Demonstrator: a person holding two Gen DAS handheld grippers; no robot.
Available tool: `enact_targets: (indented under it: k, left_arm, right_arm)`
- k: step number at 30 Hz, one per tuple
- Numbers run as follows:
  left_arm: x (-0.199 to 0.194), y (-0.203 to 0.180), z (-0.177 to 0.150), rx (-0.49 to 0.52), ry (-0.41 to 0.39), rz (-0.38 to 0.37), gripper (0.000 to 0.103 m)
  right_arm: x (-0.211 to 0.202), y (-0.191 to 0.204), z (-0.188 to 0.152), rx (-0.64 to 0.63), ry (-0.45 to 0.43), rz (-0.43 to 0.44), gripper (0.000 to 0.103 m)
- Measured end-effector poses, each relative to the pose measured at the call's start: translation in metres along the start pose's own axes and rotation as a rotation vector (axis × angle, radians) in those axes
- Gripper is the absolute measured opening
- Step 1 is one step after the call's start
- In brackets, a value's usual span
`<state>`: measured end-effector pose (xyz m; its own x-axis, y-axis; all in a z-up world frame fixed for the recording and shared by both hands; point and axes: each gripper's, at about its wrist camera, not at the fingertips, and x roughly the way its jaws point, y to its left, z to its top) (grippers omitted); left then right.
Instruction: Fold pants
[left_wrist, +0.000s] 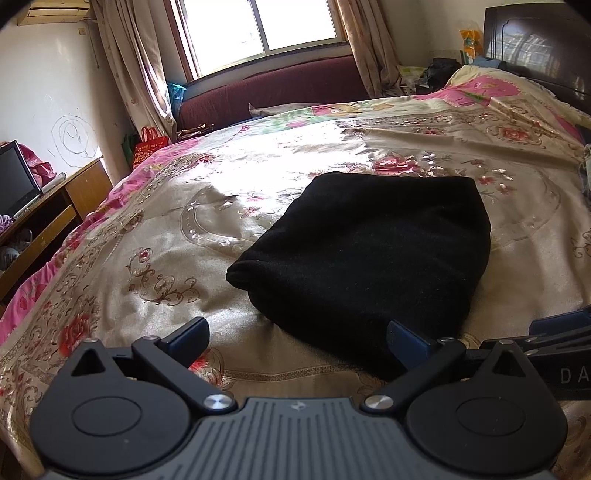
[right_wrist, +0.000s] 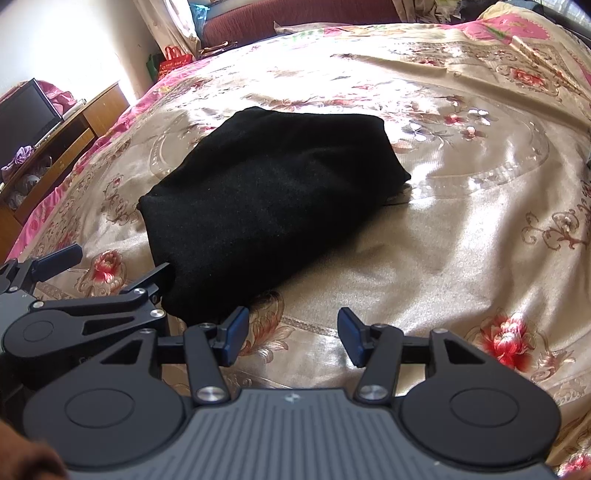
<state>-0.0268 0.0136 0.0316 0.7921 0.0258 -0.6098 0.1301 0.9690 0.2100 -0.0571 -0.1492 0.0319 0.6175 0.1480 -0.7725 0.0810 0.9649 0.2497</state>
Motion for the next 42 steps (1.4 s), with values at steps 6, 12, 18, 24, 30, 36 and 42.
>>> enact_targets:
  k: [6,12,18,24,30,36,42]
  left_arm:
    - [-0.0006,0.0008,0.0008,-0.013,-0.006,-0.004,0.103]
    - [0.0002,0.0003,0.0000,-0.010,-0.003,-0.002,0.103]
    - [0.0007,0.0006,-0.0003,-0.016,0.000,-0.004,0.103]
    - [0.0009,0.0003,-0.0003,-0.014,0.002,-0.004,0.103]
    - [0.0009,0.0001,-0.0002,-0.014,0.002,-0.003,0.103]
    - [0.0010,-0.0003,-0.0004,-0.014,0.002,-0.003,0.103]
    - [0.0017,0.0004,-0.0006,-0.014,0.005,-0.003,0.103]
  right_arm:
    - [-0.0005,0.0007,-0.0002,-0.003,-0.011,-0.002,0.055]
    - [0.0004,-0.0002,-0.0001,-0.001,-0.005,-0.003,0.055]
    - [0.0011,-0.0007,0.0006,0.001,-0.003,-0.004,0.056]
    - [0.0013,-0.0007,0.0003,0.001,-0.003,-0.004,0.056]
    - [0.0014,-0.0008,0.0007,0.001,-0.002,-0.004,0.056]
    - [0.0023,-0.0008,0.0002,0.005,0.002,-0.006,0.056]
    - [0.0028,-0.0011,0.0000,0.007,0.004,-0.006,0.056]
